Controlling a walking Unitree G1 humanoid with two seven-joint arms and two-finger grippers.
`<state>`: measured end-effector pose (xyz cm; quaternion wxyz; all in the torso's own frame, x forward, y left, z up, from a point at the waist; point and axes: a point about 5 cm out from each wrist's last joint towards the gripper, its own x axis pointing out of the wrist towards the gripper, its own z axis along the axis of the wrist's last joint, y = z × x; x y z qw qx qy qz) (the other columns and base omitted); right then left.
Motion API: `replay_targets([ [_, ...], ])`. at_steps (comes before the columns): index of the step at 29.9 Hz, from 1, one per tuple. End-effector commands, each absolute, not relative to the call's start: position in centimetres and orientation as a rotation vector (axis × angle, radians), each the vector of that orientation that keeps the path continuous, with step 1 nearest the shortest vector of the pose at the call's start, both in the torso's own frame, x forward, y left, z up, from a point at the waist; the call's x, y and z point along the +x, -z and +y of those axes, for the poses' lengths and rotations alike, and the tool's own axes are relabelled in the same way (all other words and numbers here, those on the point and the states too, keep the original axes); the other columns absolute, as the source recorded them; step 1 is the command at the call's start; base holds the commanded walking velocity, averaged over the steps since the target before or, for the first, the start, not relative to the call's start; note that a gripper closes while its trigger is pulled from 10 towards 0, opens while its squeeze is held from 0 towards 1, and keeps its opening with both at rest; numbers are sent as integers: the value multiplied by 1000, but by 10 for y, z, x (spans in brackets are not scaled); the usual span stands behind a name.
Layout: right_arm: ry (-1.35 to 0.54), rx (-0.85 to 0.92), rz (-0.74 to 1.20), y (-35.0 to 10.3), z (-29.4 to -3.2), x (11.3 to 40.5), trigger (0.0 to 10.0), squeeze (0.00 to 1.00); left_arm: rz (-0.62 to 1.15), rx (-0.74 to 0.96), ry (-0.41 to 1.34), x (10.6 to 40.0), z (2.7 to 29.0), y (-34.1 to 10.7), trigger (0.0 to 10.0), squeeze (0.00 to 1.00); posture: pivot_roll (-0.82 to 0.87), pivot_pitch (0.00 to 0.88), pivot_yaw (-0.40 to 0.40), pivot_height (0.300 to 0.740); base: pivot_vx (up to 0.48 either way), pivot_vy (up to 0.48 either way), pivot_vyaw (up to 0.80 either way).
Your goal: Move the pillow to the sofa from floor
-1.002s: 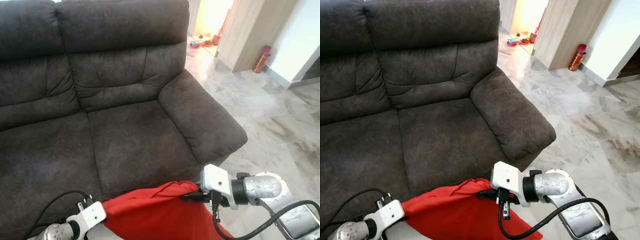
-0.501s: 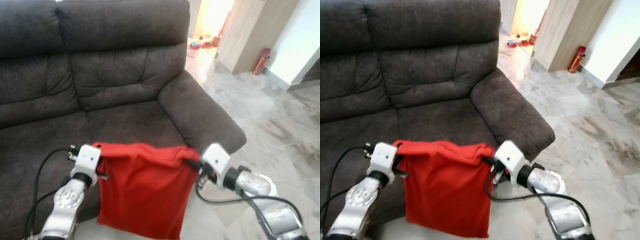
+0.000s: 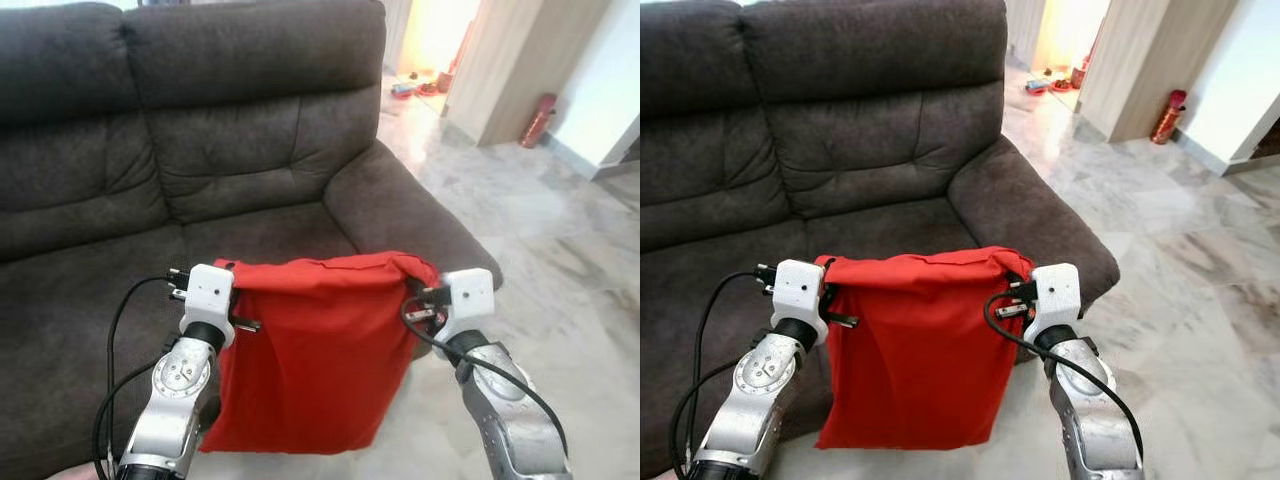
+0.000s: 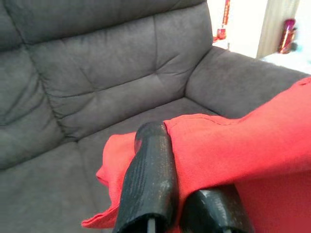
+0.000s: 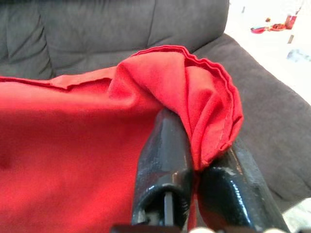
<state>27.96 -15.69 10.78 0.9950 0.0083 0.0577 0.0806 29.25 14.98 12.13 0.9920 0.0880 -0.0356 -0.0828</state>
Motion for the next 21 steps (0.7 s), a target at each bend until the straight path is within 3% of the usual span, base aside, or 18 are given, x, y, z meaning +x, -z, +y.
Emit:
replay_targets([
  [1,-135,5,83,-112,-157,283,10000,0,-228,202,200,300,140,-157,10000,0,149,0,-2,740,0,0,0],
  [21,-199,54,-15,-127,-123,302,10000,0,-228,201,116,303,143,-147,10000,0,164,0,-56,740,0,0,0],
])
